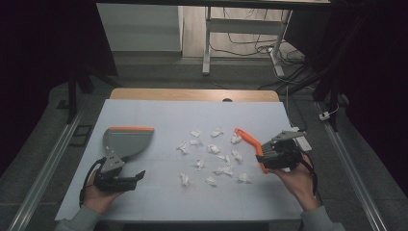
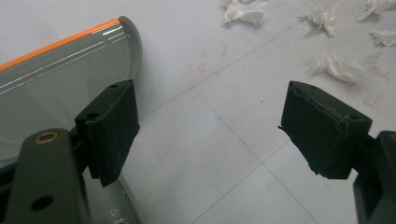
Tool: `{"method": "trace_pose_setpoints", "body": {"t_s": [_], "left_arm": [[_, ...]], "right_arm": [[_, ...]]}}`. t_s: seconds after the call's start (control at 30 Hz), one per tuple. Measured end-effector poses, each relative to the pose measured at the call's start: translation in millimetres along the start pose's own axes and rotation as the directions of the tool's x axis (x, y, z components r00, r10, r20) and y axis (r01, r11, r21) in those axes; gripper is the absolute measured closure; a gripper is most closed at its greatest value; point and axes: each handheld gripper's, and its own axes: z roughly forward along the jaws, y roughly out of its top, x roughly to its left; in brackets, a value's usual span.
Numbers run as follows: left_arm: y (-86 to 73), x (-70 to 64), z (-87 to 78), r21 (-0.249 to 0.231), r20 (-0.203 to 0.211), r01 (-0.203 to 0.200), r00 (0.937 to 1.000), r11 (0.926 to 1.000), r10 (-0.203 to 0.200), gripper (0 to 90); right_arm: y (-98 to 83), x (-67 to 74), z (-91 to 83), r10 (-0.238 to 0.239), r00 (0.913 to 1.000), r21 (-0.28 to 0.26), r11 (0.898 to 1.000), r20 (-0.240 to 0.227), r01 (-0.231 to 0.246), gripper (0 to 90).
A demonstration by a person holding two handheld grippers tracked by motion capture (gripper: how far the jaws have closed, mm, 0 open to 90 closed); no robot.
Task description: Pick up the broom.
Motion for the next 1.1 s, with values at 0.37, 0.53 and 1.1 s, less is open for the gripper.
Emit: {"method": "trace_pose_setpoints", "body": {"t_s": [0.37, 0.53, 1.1], "left_arm": [[0.0, 0.1, 0.4, 0.002, 0.003, -0.001, 1.0, 1.0, 0.001, 19.9], [0.1, -0.7, -0.8, -0.003, 0.004, -0.003, 1.0, 1.0, 0.003, 19.9], [-0.4, -0.4, -0.3, 0.002, 0.01, -0.005, 0.9999, 1.0, 0.005, 19.9]], "right_arm": [[26.5, -31.2, 26.3, 0.039, 0.9992, 0.103, 0.994, 0.011, -0.04, 25.0], [33.0, -44.3, 36.0, 0.069, 0.9975, 0.154, 0.985, 0.016, -0.071, 25.1], [44.0, -47.2, 98.1, 0.031, 0.9993, 0.366, 0.93, -0.018, -0.023, 33.6]]}}
